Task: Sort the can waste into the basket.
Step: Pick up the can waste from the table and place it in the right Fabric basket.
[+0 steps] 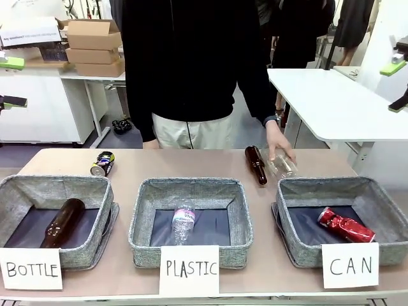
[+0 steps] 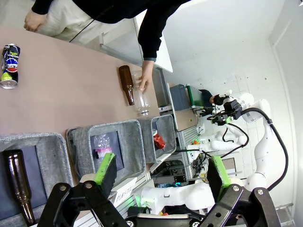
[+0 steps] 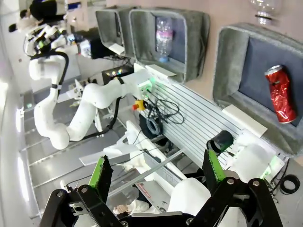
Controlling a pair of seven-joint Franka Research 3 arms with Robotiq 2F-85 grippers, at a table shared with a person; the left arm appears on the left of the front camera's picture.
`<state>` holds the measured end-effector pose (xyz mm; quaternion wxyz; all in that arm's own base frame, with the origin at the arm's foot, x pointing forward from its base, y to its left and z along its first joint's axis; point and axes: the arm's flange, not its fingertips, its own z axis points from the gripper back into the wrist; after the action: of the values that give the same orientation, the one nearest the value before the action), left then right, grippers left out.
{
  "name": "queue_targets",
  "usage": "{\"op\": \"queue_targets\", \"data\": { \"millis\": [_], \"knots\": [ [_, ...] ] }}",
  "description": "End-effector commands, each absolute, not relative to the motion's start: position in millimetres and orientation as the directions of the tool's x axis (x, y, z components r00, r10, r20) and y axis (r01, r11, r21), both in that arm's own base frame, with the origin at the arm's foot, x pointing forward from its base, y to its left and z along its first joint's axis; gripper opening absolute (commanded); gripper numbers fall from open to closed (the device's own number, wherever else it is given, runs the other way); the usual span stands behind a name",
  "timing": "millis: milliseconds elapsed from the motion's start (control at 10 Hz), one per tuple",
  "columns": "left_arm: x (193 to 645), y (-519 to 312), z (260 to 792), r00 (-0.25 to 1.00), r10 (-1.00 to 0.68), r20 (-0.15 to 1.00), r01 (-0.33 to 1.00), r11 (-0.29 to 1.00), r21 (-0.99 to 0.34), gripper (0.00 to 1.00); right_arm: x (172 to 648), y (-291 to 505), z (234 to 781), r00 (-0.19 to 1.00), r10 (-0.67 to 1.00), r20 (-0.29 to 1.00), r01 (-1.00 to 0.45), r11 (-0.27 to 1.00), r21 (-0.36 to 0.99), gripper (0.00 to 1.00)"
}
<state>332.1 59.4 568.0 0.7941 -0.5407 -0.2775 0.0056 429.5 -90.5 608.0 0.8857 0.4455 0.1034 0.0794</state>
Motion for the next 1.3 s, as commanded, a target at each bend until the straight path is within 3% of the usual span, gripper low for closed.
{"op": "queue_targets", "data": {
  "millis": [0,100,300,400,600,800,900,1000,1100,1200],
  "knots": [
    [334,58,567,0.835,0.311,0.454,0.320,0.397,-0.860,1.00,427,-90,604,0.969,0.232,-0.089,-0.068,0.592,0.803,1.00],
    [332,59,568,0.846,0.309,0.435,0.291,0.415,-0.862,1.00,427,-90,604,0.969,0.232,-0.089,-0.068,0.592,0.803,1.00],
    [395,49,563,0.804,0.187,0.564,0.205,0.803,-0.559,1.00,427,-90,604,0.969,0.232,-0.089,-0.068,0.592,0.803,1.00],
    [423,42,559,0.836,0.065,0.545,0.245,0.844,-0.477,1.00,427,-90,604,0.969,0.232,-0.089,-0.068,0.592,0.803,1.00],
    [471,34,555,0.865,-0.002,0.502,0.272,0.843,-0.464,1.00,427,-90,604,0.969,0.232,-0.089,-0.068,0.592,0.803,1.00],
    [524,14,530,0.874,-0.092,0.477,0.284,0.894,-0.348,1.00,427,-90,604,0.969,0.232,-0.089,-0.068,0.592,0.803,1.00],
    [551,5,515,0.883,-0.050,0.466,0.222,0.921,-0.321,1.00,427,-90,604,0.969,0.232,-0.089,-0.068,0.592,0.803,1.00],
    [572,10,518,0.914,0.148,0.377,0.046,0.886,-0.460,1.00,427,-90,604,0.969,0.232,-0.089,-0.068,0.592,0.803,1.00],
    [529,6,513,0.872,-0.081,0.483,0.276,0.896,-0.349,1.00,427,-90,604,0.969,0.232,-0.089,-0.068,0.592,0.803,1.00],
    [529,6,513,0.872,-0.081,0.483,0.276,0.896,-0.349,1.00,427,-90,604,0.969,0.232,-0.089,-0.068,0.592,0.803,1.00]
  ]
}}
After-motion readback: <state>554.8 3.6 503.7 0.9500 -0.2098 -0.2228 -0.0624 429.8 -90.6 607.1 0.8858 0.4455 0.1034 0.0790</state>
